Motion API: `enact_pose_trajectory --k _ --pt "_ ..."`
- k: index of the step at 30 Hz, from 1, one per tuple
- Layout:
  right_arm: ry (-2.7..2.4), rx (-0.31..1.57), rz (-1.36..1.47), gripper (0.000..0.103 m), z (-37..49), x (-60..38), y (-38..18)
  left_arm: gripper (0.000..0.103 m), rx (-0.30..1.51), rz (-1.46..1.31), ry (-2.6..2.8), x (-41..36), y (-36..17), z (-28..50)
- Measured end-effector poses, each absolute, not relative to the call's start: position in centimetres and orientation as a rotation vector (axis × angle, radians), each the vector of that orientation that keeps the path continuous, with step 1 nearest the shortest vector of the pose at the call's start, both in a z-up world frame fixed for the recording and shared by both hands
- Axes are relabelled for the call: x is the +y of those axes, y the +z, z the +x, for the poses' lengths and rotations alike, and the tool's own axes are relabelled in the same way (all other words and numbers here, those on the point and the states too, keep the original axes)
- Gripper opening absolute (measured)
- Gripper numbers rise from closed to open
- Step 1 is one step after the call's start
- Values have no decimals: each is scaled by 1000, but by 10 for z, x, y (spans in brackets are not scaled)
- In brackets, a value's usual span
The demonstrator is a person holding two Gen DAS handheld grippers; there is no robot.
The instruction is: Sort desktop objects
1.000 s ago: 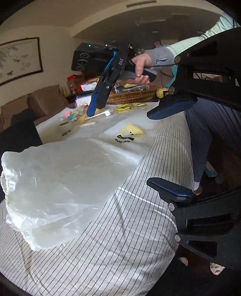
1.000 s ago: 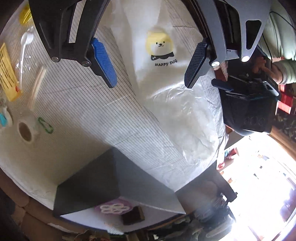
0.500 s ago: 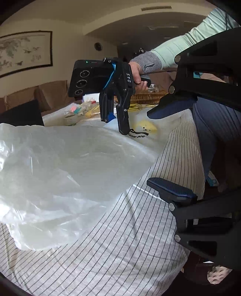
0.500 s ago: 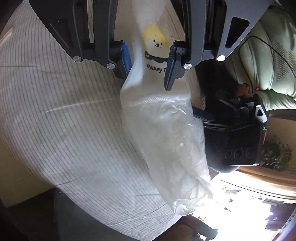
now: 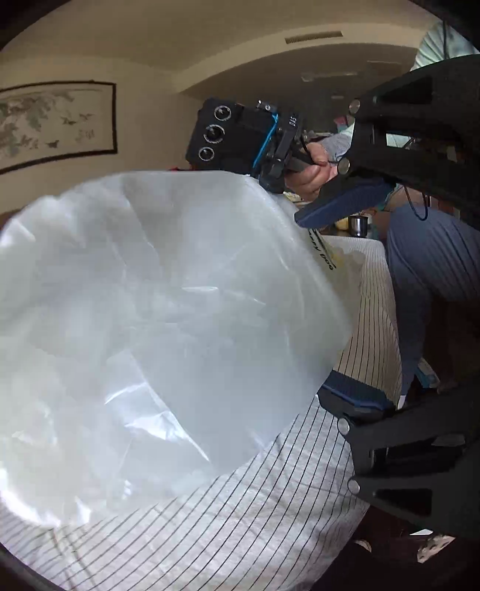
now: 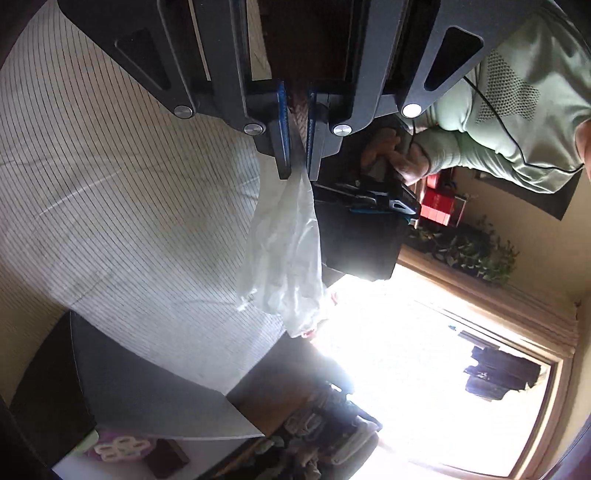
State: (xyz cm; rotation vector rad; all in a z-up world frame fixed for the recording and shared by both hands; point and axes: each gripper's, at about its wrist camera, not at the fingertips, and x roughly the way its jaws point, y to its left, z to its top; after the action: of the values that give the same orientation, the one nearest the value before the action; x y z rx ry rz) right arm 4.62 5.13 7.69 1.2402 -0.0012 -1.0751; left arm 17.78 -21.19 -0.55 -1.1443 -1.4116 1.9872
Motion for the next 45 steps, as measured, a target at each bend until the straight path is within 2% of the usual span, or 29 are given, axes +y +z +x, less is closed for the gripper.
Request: enact_pose_trajectory --k 1,2,3,7,9,10,12,13,14,15,16,18,23,24,25,26,27,28,29,30,31,32,33,35,37,39,42,45 --pt "-1076 -22 1229 7 45 53 83 84 -1399 -1103 1988 -216 1 182" --pt "-1092 -2 1221 7 50 52 84 92 -1399 -1077 1997 -220 5 186" --pt "-1124 33 1236 7 52 47 82 94 -1394 -1070 2019 -219 7 187" --pt "-1216 99 1319 11 37 38 57 93 -1264 -1290 2104 -202 -5 173" --pt "-1196 123 1333 11 35 31 47 89 -1298 -1297 2094 -197 -12 169" --pt "-1190 157 1334 12 35 27 43 85 -1301 -1299 2106 -196 -12 168" --pt "-1214 258 1335 15 30 22 38 53 -1317 -1316 2145 -199 -15 168" --pt "-1232 293 1334 22 24 20 37 45 -1340 -1320 2146 -203 -19 169" --pt "-1246 310 1332 29 16 20 36 27 -1362 -1330 2146 -207 -23 171" --pt "-1240 310 1335 42 10 21 36 16 -1388 -1343 2141 -209 -28 173" --pt "-1214 298 1349 59 6 20 34 15 -1427 -1344 2119 -211 -33 174" --pt "-1180 314 1372 76 2 13 27 14 -1441 -1343 2102 -212 -35 173" --pt "-991 336 1407 76 10 -15 7 12 -1447 -1340 2085 -204 -37 165" --pt "-943 351 1406 69 16 -21 3 12 -1448 -1341 2082 -204 -37 165" --pt "-895 360 1411 41 21 -27 -2 12 -1451 -1340 2078 -207 -38 166" --pt "-857 365 1417 23 26 -30 -7 12 -1457 -1333 2071 -209 -38 166" --pt "-833 369 1410 9 30 -32 -9 15 -1470 -1321 2058 -209 -37 166" --pt "-823 359 1394 9 33 -31 -7 20 -1488 -1298 2038 -208 -36 166" --pt "-812 319 1385 8 34 -28 -2 33 -1492 -1279 2041 -211 -32 167" --pt "-816 253 1377 8 31 -24 5 52 -1484 -1253 2070 -215 -26 169" --pt "-824 176 1363 8 28 -19 16 62 -1476 -1214 2105 -219 -17 173" --pt "-842 95 1337 8 24 -14 27 82 -1475 -1156 2124 -226 -8 176" --pt "-861 14 1308 8 19 -9 39 89 -1477 -1087 2128 -233 2 180" --pt "-912 -115 1245 8 11 5 64 89 -1468 -942 2139 -251 25 190" --pt "-966 -203 1184 8 5 17 87 94 -1375 -799 2151 -267 52 197" --pt "-1013 -271 1118 8 3 30 110 95 -1148 -721 2221 -270 87 196" --pt "-1084 -342 1047 8 6 49 138 95 -662 -672 2338 -249 140 186" --pt "-1168 -391 1008 8 11 62 163 96 -434 -623 2291 -217 167 167"
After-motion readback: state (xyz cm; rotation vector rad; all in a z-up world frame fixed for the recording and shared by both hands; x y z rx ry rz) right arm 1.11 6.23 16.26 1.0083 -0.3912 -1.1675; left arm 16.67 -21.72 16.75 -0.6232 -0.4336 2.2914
